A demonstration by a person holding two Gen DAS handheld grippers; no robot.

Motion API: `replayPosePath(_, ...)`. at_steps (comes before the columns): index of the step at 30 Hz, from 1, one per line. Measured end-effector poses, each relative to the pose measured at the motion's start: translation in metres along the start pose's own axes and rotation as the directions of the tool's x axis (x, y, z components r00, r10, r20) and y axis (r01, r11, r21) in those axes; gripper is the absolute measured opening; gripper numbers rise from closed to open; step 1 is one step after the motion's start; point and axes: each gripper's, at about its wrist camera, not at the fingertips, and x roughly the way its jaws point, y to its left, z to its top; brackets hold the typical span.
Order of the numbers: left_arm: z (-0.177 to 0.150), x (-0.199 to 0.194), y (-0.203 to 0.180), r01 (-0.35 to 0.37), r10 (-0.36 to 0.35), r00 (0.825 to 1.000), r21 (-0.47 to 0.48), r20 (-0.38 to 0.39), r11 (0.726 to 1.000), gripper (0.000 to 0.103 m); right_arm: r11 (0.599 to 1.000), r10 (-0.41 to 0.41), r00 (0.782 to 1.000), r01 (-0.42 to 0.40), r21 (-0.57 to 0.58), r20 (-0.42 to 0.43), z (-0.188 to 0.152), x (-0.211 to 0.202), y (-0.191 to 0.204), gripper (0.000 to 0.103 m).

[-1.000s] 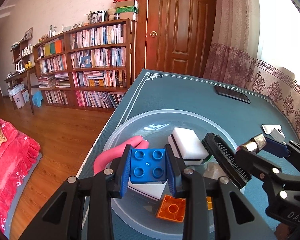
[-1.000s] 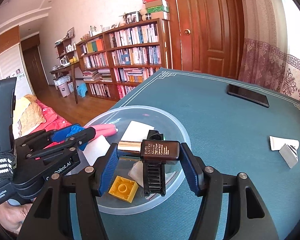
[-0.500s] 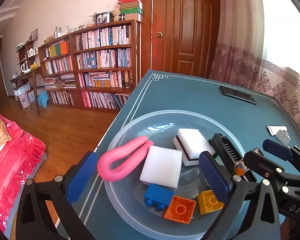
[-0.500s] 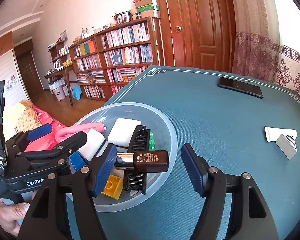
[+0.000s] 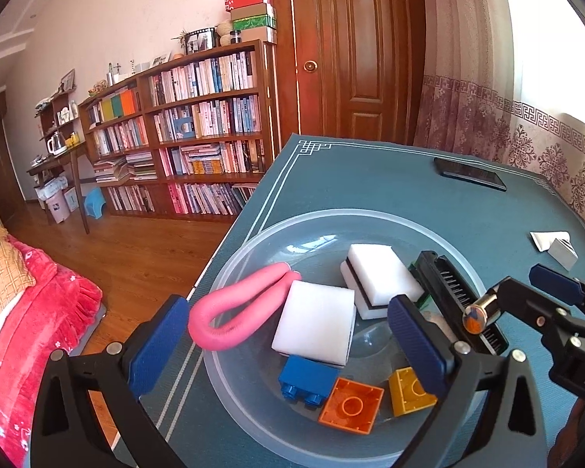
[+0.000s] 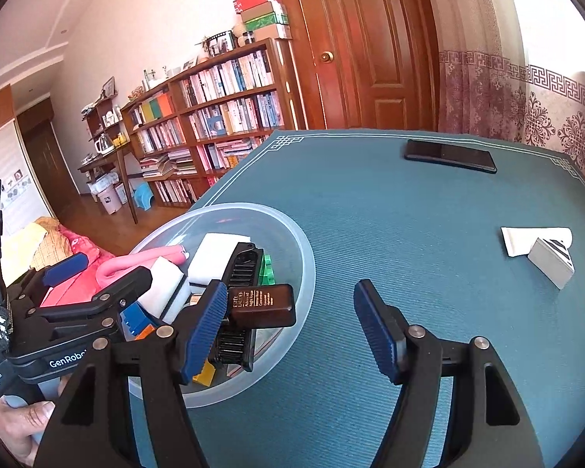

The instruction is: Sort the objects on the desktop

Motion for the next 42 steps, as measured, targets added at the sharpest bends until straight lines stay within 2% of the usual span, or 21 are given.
replayPosePath(7,0.000,-0.001,-0.004,0.000,0.000,1.000,0.002,-0.002,1.000,0.102,1.000,0.004,1.000,-0.004,0.010,0.000,-0.002,-0.001,-0.002,0.071)
replayPosePath(15,0.001,-0.006,-0.008,0.012,-0.012,1.000,0.005,0.004,1.000,0.102,0.992,0.092,0.996,-0.094,-0.086,-0.021,-0.011,-0.002,0.021,0.071)
replayPosePath(16,0.002,-0.007,-0.008,0.008,-0.008,1.000,0.002,0.006,1.000,0.102,0.992,0.082,0.996,-0.083,-0.098,-0.019,-0.012,-0.003,0.023,0.071)
replayPosePath(20,0.004,-0.009,-0.005,0.013,-0.013,1.000,-0.023,0.007,1.000,0.102,0.990,0.111,0.993,-0.113,-0.088,-0.028,-0.014,-0.005,0.021,0.071)
replayPosePath(25,0.004,-0.013,-0.012,0.017,-0.017,1.000,-0.012,0.012,1.000,0.102,0.995,0.069,0.998,-0.069,-0.074,-0.009,-0.017,-0.013,0.009,0.071)
replayPosePath(33,0.004,-0.017,-0.028,0.037,-0.037,0.999,0.009,0.012,0.999,0.102,1.000,0.015,1.000,-0.015,0.014,-0.023,-0.020,-0.017,-0.027,0.071)
replayPosePath(42,0.004,-0.018,-0.045,0.067,-0.067,0.998,0.022,0.005,0.998,0.102,0.999,-0.050,0.997,0.051,0.014,-0.060,-0.030,-0.019,-0.050,0.071)
